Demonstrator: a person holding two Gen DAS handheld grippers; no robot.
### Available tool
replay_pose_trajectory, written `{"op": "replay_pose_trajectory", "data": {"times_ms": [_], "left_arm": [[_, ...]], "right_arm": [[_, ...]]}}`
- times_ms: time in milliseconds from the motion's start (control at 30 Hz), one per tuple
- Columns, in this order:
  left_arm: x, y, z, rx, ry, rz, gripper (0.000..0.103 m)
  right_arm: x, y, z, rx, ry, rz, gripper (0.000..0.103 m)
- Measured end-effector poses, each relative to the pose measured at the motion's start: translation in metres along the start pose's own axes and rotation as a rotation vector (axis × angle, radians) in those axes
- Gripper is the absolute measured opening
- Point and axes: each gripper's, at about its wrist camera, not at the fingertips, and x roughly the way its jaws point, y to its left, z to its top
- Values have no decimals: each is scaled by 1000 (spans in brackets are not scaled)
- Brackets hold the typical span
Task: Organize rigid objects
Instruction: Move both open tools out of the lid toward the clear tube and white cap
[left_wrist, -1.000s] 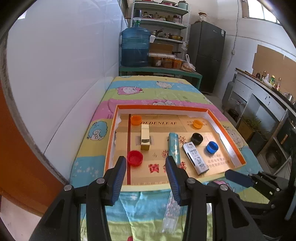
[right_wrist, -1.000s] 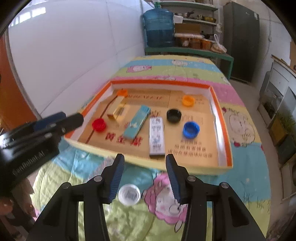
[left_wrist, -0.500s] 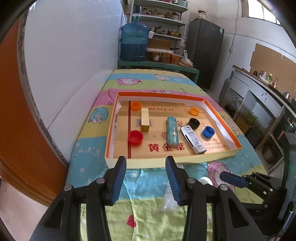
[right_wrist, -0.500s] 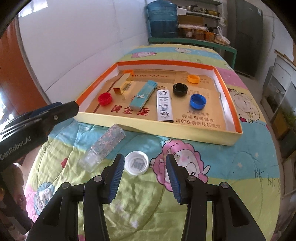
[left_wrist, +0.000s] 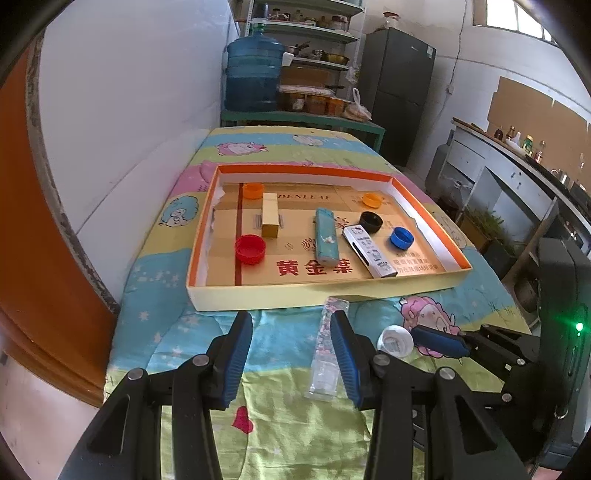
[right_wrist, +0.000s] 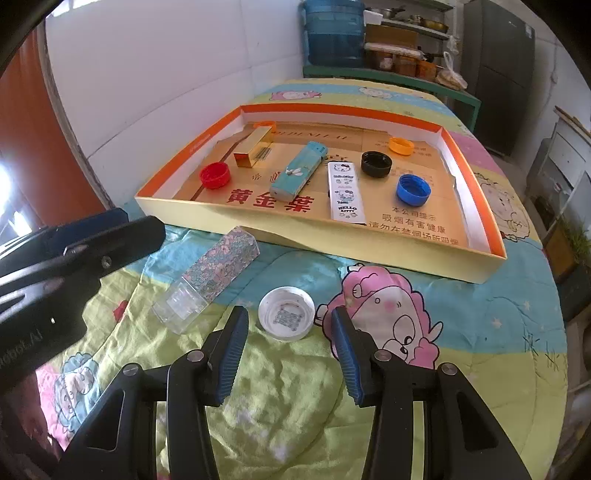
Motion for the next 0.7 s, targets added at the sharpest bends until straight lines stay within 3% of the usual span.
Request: {"op": "replay_pose_trajectory", "data": {"times_ms": [100,267,700], "left_arm": [[3,-2,-1,3,8,-6,44],[8,-6,-2,9,27,-19,44],[24,-17,-9,39,76,-68,44]], "right_arm": [[2,0,0,0,-2,5,48],[2,-3,0,-3,-7,-7,31],[-2,-16,-2,37,-9,-41,31]]}}
